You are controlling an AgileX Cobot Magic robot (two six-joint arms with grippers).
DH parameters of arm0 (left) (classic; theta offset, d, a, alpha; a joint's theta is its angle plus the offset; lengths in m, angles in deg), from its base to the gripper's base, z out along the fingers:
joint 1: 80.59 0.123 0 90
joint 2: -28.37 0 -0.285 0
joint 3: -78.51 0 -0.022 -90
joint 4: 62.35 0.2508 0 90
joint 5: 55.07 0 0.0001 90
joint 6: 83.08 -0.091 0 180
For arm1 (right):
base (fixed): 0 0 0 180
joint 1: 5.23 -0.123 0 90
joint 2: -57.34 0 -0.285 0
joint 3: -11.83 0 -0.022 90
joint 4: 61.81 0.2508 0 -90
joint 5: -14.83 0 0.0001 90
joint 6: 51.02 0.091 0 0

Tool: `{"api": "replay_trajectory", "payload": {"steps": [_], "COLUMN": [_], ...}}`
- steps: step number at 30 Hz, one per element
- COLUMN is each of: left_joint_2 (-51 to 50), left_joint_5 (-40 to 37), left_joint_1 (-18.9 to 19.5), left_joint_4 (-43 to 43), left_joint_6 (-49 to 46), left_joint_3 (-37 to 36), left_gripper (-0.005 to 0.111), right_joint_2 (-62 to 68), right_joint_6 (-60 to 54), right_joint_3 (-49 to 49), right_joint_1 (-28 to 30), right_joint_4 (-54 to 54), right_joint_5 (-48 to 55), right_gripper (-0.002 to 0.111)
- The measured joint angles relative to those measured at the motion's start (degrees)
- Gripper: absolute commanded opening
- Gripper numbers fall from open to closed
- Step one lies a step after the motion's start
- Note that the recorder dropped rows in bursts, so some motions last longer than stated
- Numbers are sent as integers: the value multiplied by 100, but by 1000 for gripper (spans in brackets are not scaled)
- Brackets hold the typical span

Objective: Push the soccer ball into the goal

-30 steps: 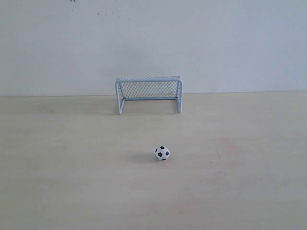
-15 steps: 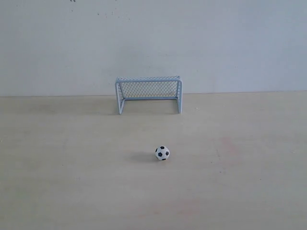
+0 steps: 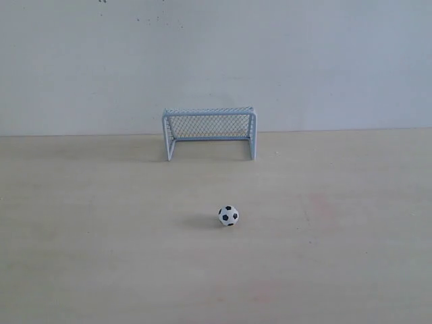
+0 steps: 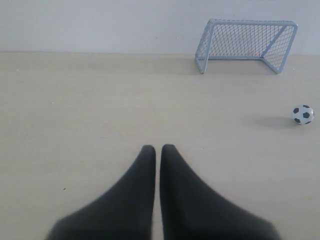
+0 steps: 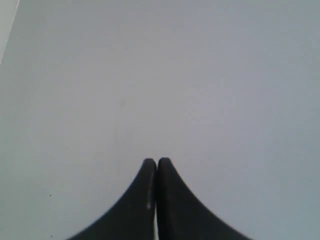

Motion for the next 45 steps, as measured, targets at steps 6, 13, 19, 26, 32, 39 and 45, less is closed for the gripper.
{"api": "replay_trajectory", "payload": {"steps": [6, 13, 19, 26, 32, 39, 45], "left_joint_2": [0, 0, 0, 0, 0, 0, 0], "left_joint_5": [0, 0, 0, 0, 0, 0, 0], "left_joint_1": [0, 0, 0, 0, 0, 0, 0], "left_joint_4": [0, 0, 0, 0, 0, 0, 0], "left_joint_6": [0, 0, 0, 0, 0, 0, 0], "left_joint_3": [0, 0, 0, 0, 0, 0, 0], "left_gripper": [4, 4, 4, 4, 4, 4, 4], "right_joint_2": [1263, 3497, 5865, 7359, 8495, 9554, 9975], "right_joint_6": [342, 528, -798, -3201, -5851, -8568, -9572], "right_joint_3": [-1611, -3200, -4176, -5014, -6082, -6546, -6570], "right_joint_1": [0, -140, -1175, -1637, -1690, -1703, -1703], "right_joint_4": [0, 0, 13, 194, 1561, 2979, 3445], "right_joint_5": [1850, 3635, 5136, 6712, 9008, 9511, 8475], "right_gripper": [0, 0, 0, 0, 0, 0, 0]}}
